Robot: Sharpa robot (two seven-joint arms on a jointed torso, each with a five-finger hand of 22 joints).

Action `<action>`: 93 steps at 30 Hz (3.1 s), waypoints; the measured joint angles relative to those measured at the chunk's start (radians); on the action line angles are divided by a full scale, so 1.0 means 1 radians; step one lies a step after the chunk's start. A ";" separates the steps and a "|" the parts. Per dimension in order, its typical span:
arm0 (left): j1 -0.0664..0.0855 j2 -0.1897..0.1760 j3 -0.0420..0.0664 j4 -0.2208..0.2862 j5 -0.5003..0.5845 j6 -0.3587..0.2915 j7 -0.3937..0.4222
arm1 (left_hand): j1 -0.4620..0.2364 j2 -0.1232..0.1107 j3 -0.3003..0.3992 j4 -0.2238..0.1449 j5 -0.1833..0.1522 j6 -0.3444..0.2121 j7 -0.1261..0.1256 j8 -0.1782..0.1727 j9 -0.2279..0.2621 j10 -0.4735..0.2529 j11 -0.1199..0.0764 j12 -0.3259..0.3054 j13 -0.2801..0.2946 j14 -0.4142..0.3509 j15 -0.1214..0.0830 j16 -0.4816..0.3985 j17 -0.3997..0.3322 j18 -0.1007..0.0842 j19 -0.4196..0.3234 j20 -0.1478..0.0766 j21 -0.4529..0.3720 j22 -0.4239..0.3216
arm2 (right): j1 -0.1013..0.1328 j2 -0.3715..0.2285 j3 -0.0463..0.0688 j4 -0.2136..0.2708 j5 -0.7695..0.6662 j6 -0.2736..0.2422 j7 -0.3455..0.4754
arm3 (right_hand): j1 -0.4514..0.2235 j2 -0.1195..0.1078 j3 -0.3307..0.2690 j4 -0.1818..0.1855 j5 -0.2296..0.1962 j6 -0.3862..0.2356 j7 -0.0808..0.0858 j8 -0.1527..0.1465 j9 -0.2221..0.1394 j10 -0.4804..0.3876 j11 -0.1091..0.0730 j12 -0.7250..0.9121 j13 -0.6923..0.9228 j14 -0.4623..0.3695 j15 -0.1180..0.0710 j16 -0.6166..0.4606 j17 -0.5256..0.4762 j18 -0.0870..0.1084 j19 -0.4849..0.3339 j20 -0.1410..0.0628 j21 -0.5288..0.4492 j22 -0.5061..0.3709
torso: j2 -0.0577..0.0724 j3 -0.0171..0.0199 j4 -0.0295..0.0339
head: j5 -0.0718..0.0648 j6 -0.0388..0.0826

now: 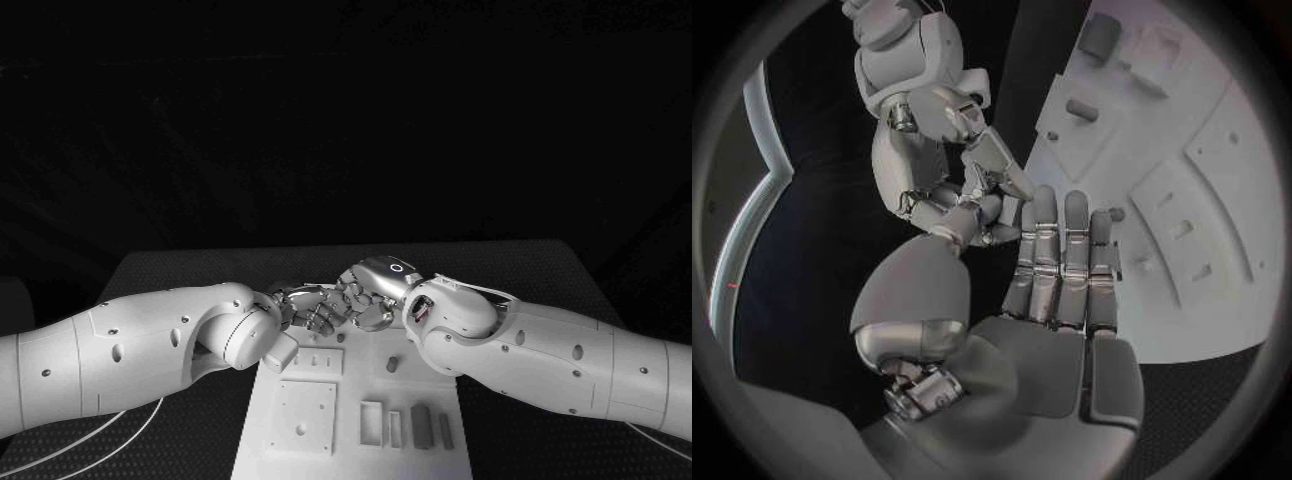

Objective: Assemble the parts on the task board

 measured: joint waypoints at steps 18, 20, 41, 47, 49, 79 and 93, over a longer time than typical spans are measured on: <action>0.000 0.000 -0.001 -0.003 -0.001 -0.001 -0.008 | -0.002 0.038 0.059 -0.051 -0.025 0.008 -0.014 0.050 -0.009 0.022 -0.021 0.062 -0.006 0.013 -0.013 0.056 -0.006 0.000 -0.007 -0.007 0.030 0.000 | -0.001 0.003 0.000 -0.003 -0.003 0.008 0.002 | 0.004 0.004 0.003 -0.003 -0.001 -0.002 0.002 -0.006 0.000 0.000 0.000 0.000 0.000 0.000 0.000 0.000 0.000 0.000 0.000 0.000 0.000 0.000 | 0.000 -0.0006 0.0001 | -0.003 -0.004; 0.000 0.000 -0.001 -0.003 -0.001 -0.001 -0.008 | 0.005 0.045 0.059 -0.051 -0.028 0.010 -0.012 0.058 -0.009 0.026 -0.025 0.068 -0.007 0.013 -0.013 0.056 -0.007 0.000 -0.007 -0.007 0.030 0.000 | -0.001 0.003 0.000 -0.004 -0.003 0.010 0.002 | 0.004 0.004 0.002 -0.004 0.001 -0.002 0.002 -0.006 0.000 0.000 0.000 0.000 0.000 0.000 0.000 0.000 0.000 0.000 0.000 0.000 0.000 0.000 | 0.000 -0.0006 0.0003 | -0.004 -0.004; -0.001 -0.001 0.000 -0.003 -0.010 0.001 -0.008 | 0.054 0.079 0.070 -0.049 -0.148 0.024 0.002 0.042 -0.020 0.057 -0.030 0.061 -0.044 0.017 -0.017 0.077 -0.028 0.000 -0.014 -0.007 0.046 0.000 | -0.002 0.000 0.001 -0.006 -0.005 0.019 0.002 | 0.004 0.004 0.000 -0.005 0.004 0.000 0.000 -0.003 0.000 0.000 0.000 0.000 0.000 0.000 0.000 0.000 -0.006 0.000 0.000 0.000 0.000 0.000 | -0.001 -0.0001 0.0001 | -0.005 -0.004; -0.001 -0.002 0.000 -0.004 -0.013 0.001 -0.008 | 0.062 0.084 0.070 -0.049 -0.166 0.030 0.004 0.038 -0.020 0.060 -0.030 0.061 -0.049 0.016 -0.016 0.080 -0.031 0.000 -0.014 -0.007 0.046 -0.001 | -0.002 -0.004 0.000 -0.006 -0.001 0.021 0.003 | -0.032 -0.020 -0.023 0.006 0.016 -0.002 0.002 -0.007 0.000 0.000 0.000 -0.002 -0.004 0.000 0.000 -0.010 -0.014 0.000 0.000 0.000 -0.001 0.000 | -0.001 -0.0001 0.0006 | -0.003 -0.003; -0.001 -0.002 0.000 -0.006 -0.015 0.000 -0.008 | 0.062 0.084 0.070 -0.049 -0.168 0.032 0.002 0.038 -0.020 0.063 -0.030 0.061 -0.050 0.020 -0.020 0.081 -0.032 0.000 -0.014 -0.007 0.046 -0.001 | -0.002 -0.005 0.000 -0.008 0.001 0.022 0.003 | -0.048 -0.024 -0.048 0.009 0.017 -0.008 0.008 -0.016 0.009 -0.006 0.006 -0.008 -0.006 0.000 0.000 -0.016 -0.014 0.000 0.000 0.000 -0.002 0.000 | -0.001 -0.0001 0.0005 | -0.003 -0.003; 0.001 -0.006 0.001 -0.026 -0.071 0.000 -0.027 | 0.062 0.083 0.072 -0.052 -0.176 0.042 -0.001 0.024 -0.019 0.076 -0.031 0.061 -0.055 0.023 -0.023 0.086 -0.037 0.000 -0.018 -0.004 0.050 0.000 | -0.005 -0.043 -0.002 -0.031 0.023 0.028 -0.009 | -0.124 -0.037 -0.171 0.027 0.060 -0.046 0.065 -0.065 0.008 -0.045 0.029 -0.030 -0.018 -0.034 0.025 -0.036 -0.014 0.000 -0.024 0.009 -0.026 0.000 | 0.000 0.0001 0.0003 | 0.000 -0.004; 0.003 -0.032 0.003 -0.056 -0.284 0.088 -0.151 | 0.070 0.076 0.071 -0.053 -0.170 0.049 0.003 0.025 -0.019 0.079 -0.030 0.056 -0.063 0.031 -0.030 0.091 -0.044 0.000 -0.009 -0.013 0.061 0.000 | 0.021 -0.129 0.021 -0.124 0.259 -0.056 0.078 | -0.140 -0.040 -0.240 0.014 0.128 -0.102 0.105 -0.099 -0.007 -0.093 0.061 -0.066 -0.053 -0.083 0.052 -0.083 -0.043 -0.017 -0.082 0.025 -0.078 -0.007 | 0.000 0.0012 -0.0022 | 0.009 -0.013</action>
